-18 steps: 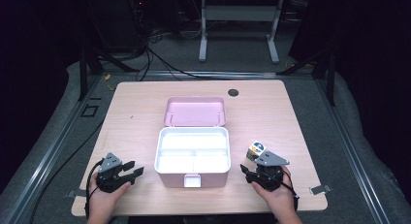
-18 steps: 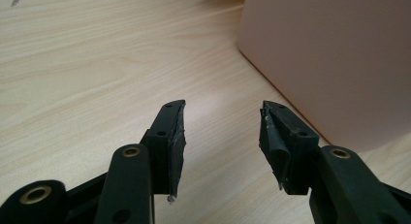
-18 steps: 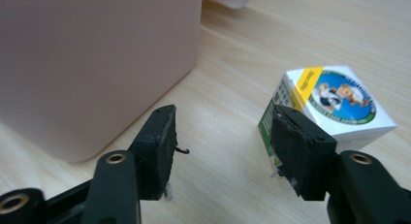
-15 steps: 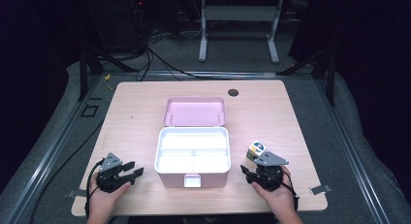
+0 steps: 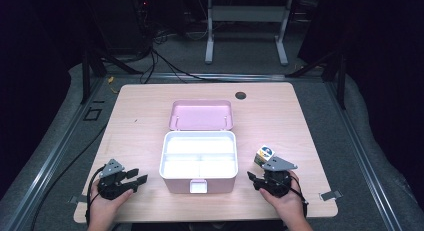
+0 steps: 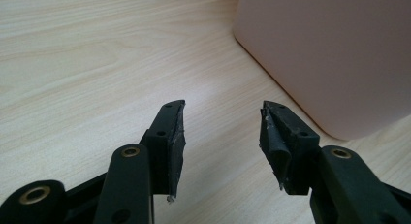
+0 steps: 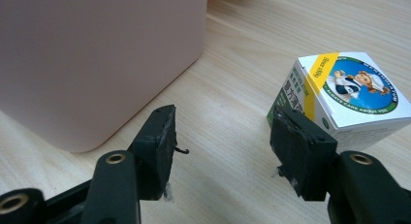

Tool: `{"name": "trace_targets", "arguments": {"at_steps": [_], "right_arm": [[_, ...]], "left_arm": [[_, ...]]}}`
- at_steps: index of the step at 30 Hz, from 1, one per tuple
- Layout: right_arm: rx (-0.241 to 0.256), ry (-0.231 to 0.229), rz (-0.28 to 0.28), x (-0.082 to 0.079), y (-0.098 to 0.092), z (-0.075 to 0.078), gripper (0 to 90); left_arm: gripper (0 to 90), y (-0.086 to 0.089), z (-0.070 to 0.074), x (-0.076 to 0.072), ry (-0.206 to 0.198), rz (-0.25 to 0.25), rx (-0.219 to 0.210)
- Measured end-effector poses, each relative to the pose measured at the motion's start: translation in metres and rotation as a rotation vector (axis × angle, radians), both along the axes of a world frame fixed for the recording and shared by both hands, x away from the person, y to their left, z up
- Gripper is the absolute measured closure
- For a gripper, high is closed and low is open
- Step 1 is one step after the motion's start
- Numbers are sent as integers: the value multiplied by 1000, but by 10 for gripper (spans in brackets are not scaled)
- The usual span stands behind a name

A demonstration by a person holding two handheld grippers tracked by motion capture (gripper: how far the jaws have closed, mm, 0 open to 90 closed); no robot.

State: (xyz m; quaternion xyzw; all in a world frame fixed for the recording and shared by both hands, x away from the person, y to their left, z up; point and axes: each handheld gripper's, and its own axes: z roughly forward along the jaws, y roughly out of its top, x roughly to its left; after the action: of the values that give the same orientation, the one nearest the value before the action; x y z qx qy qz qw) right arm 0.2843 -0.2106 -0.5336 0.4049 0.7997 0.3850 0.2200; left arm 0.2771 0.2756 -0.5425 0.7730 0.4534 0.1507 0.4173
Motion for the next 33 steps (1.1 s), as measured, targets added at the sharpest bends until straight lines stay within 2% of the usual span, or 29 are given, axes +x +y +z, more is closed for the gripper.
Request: {"name": "trace_targets", "arguments": {"at_steps": [2,9,13,19,22,24,27,33], "right_arm": [[-7,0,-4,1,0,0,424],[20,2,-3,1,-4,2,425],[29,-6,-4,1,-4,3,424],[41,-5,6,0,-4,3,424],[37,5,10,-1,-4,5,424],[45,-7,13,-1,-3,4,424],[33,-13,9,-2,-2,5,423],[45,-13,17,-2,-2,5,424]], "left_arm": [[513,-1,2,0,-7,-2,-10],[514,-3,5,-2,-21,-13,4],[518,-5,9,-3,-32,-15,-10],[523,-12,24,-3,-60,-48,-4],[527,-17,37,-1,-87,-68,-7],[535,-20,44,0,-99,-78,-3],[538,-25,53,2,-121,-88,-4],[539,-33,67,8,-144,-102,-2]]}}
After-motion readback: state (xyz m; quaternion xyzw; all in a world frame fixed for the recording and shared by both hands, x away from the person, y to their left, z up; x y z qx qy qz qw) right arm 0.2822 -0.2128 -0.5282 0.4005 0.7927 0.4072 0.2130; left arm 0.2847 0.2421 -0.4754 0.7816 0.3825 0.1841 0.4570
